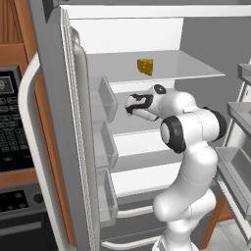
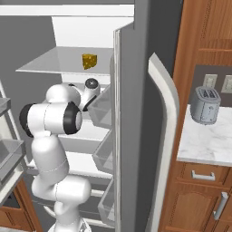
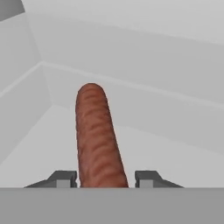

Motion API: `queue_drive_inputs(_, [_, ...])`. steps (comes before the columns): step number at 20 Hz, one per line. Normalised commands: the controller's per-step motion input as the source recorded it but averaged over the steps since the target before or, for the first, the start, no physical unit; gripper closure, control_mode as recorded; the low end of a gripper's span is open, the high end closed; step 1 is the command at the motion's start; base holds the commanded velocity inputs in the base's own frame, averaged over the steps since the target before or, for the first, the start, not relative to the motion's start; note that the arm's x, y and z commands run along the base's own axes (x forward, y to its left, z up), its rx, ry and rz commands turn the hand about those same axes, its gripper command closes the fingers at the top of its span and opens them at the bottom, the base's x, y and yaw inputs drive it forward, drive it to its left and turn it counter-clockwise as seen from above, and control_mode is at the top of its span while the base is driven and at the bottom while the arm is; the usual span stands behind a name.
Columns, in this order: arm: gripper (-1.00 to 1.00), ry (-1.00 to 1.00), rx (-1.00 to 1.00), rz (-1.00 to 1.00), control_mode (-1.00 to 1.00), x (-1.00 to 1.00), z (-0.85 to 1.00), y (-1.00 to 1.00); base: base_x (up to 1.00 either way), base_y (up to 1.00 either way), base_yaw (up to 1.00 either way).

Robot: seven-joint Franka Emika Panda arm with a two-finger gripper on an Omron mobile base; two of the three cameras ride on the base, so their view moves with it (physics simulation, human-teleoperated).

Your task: Retrieve the sausage and cheese from the fridge and place them on the cutting board on the counter.

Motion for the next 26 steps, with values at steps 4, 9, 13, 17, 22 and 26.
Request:
queue_drive_inputs(4, [1.0, 0.02, 0.0, 0.0, -1.0, -0.52, -0.13, 0.0, 0.0, 0.0, 0.0])
queue_drive_inputs(9, [1.0, 0.11, 0.0, 0.0, -1.0, -0.56, 0.12, -0.02, 0.0, 0.0, 0.0])
queue_drive_inputs(13, [1.0, 0.08, 0.0, 0.0, -1.0, -0.62, 0.3, -0.01, 0.0, 0.0, 0.0])
queue_drive_inputs(17, [1.0, 0.04, 0.0, 0.0, -1.0, -0.69, 0.35, 0.0, 0.0, 0.0, 0.0])
queue_drive_inputs(22, [1.0, 0.0, 0.0, 0.0, -1.0, -0.74, 0.33, 0.0, 0.0, 0.0, 0.0])
queue_drive_inputs(26, [1.0, 0.0, 0.0, 0.0, -1.0, -0.72, 0.32, -0.03, 0.0, 0.0, 0.0])
